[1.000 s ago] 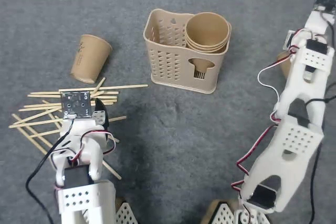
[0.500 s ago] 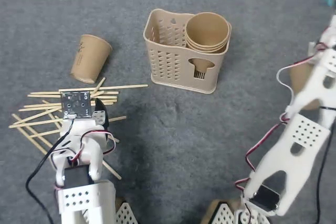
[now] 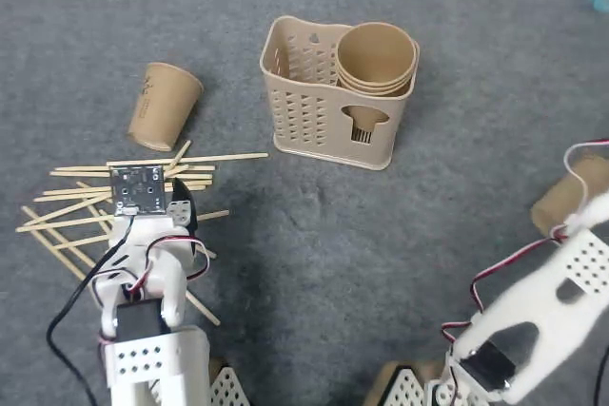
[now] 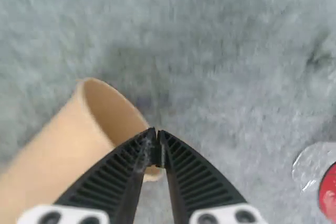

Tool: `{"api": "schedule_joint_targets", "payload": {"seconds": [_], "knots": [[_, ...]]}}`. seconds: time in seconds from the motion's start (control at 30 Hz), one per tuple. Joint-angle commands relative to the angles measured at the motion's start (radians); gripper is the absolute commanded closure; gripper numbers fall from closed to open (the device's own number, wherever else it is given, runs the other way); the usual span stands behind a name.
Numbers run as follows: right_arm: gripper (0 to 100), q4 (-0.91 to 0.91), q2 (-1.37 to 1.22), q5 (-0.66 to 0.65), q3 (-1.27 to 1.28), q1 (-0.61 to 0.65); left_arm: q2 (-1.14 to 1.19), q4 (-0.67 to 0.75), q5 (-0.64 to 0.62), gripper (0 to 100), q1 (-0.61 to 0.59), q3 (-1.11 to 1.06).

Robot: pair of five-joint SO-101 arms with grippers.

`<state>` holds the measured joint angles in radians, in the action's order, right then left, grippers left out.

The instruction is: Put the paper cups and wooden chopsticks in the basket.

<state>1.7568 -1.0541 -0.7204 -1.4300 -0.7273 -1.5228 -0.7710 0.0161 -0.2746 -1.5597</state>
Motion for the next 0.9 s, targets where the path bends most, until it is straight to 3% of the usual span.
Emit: {"api": "schedule_joint_targets", "payload": {"seconds": [0.0,0.17,0.3,0.53,0.87], "knots": [[99.1,0.045,0.174,-0.063,0.123,-0.024,-0.012,0.025,0.009,91,0.002,0.004],[99.1,0.042,0.44,-0.215,0.568,-0.015,-0.012,0.025,0.009,91,-0.003,0.004],[99.0,0.038,0.647,-0.245,0.875,0.027,-0.012,0.025,0.009,91,-0.005,0.004],[99.0,0.035,0.878,-0.121,1.085,0.139,-0.012,0.025,0.009,91,-0.005,0.004],[99.0,0.035,0.909,0.112,1.198,0.414,-0.012,0.025,0.009,91,-0.006,0.004]]}}
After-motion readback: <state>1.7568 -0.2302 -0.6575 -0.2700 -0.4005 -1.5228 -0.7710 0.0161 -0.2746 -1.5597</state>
